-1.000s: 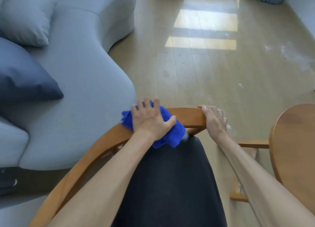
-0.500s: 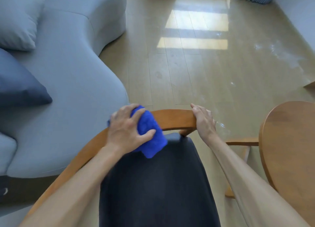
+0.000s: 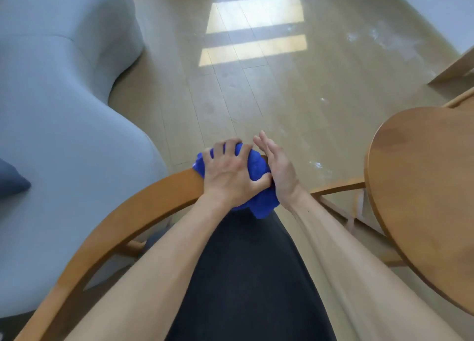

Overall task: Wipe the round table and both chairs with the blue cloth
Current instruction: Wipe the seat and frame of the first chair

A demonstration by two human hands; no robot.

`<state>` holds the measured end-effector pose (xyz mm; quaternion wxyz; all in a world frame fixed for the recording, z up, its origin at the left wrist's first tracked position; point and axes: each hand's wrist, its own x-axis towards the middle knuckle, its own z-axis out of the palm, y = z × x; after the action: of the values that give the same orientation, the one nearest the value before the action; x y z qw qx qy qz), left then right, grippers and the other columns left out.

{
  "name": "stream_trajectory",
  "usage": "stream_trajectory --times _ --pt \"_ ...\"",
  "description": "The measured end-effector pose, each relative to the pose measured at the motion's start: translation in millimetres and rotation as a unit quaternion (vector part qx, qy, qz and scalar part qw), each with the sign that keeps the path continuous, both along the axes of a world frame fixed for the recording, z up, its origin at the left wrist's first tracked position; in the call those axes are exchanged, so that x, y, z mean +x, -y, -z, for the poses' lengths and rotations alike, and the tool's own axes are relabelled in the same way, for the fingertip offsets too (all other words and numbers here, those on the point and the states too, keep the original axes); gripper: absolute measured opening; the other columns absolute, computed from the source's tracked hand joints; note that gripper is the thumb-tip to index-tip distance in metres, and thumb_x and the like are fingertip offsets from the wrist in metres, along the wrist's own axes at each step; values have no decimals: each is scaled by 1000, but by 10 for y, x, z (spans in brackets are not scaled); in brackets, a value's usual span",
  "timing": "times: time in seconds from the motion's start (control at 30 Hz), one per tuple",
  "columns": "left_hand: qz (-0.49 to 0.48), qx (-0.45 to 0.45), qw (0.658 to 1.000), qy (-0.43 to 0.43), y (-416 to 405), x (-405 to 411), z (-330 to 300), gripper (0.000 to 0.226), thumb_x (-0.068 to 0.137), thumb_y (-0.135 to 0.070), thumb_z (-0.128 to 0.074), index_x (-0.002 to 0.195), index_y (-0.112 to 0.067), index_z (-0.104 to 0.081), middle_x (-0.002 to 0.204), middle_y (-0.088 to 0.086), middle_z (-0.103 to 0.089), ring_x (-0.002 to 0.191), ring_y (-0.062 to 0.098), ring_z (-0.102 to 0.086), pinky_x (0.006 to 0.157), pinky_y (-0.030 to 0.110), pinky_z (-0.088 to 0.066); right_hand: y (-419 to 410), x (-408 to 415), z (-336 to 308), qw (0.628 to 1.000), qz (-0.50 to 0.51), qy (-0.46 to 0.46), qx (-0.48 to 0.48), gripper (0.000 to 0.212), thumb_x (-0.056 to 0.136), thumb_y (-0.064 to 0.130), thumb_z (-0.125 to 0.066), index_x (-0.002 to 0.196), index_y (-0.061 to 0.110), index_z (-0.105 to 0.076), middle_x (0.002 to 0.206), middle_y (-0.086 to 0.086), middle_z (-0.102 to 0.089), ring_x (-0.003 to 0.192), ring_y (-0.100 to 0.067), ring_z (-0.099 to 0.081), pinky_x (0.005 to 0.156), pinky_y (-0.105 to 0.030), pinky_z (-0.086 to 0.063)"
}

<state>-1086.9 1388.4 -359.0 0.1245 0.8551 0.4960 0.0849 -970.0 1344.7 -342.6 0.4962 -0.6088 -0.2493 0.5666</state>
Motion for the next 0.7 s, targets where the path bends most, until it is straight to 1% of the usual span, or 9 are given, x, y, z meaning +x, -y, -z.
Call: stream_trajectory --times 0.07,0.13,0.2,0.27,0.33,0.37,0.47,0.57,0.7 --pt "24 14 1000 1 0 218 2 65 67 -71 -35 110 -27 -54 121 -4 -50 111 25 -42 94 46 -29 12 79 7 998 19 -61 11 42 101 41 -36 139 24 -45 128 20 -57 102 9 -61 85 -15 -49" --pt "29 29 999 10 1 250 45 60 72 -65 -32 112 -26 -54 121 -4 -51 111 25 -43 96 45 -28 48 80 -12 1000 16 -23 10 40 102 34 -37 141 26 -42 134 13 -56 119 0 -55 102 -25 -44" --pt "30 -19 997 62 -55 202 5 59 79 -57 -22 121 -27 -51 125 -6 -51 118 22 -40 101 41 -24 78 -32 -55 975 20 217 32 43 100 33 -36 142 25 -44 145 5 -44 135 -8 -38 116 -34 -26" --pt "-12 -183 962 200 -142 132 -100 54 86 -47 -24 131 -29 -47 122 -10 -52 123 16 -39 105 35 -23 113 -198 -80 892 7 444 84 51 95 43 -29 139 26 -47 148 2 -41 136 -13 -34 114 -35 -21" --pt "-57 -317 893 314 -158 -84 -191 51 88 -38 -32 137 -29 -42 127 -7 -50 127 15 -39 108 36 -28 145 -341 -89 849 -79 519 62 64 91 60 -20 144 30 -41 152 -1 -35 139 -19 -30 113 -41 -19" --pt "-59 -311 894 318 -113 -278 -213 54 88 -36 -32 140 -26 -40 136 -3 -46 130 15 -37 111 39 -28 158 -365 -41 813 -125 568 34 68 90 66 -22 147 30 -36 156 -4 -28 142 -23 -25 114 -43 -17" --pt "-67 -193 960 190 109 -1172 -126 58 92 -40 -23 146 -22 -32 155 -3 -28 144 14 -19 120 45 -10 194 -357 108 688 -186 701 7 75 88 67 -42 150 27 -30 159 -10 -18 144 -31 -20 114 -45 -17" --pt "-131 -125 983 19 301 -2146 33 57 97 -47 -15 150 -25 -22 158 -4 -18 147 18 -9 118 48 1 140 -434 195 694 -114 711 24 70 84 62 -53 140 21 -47 148 -13 -38 133 -35 -37 105 -45 -28" --pt "-170 -133 976 -39 430 -2566 182 55 100 -49 -20 146 -21 -27 149 7 -33 136 29 -31 113 54 -23 19 -821 214 696 -26 717 -10 59 83 59 -48 128 21 -55 136 -10 -49 123 -33 -46 98 -45 -33"
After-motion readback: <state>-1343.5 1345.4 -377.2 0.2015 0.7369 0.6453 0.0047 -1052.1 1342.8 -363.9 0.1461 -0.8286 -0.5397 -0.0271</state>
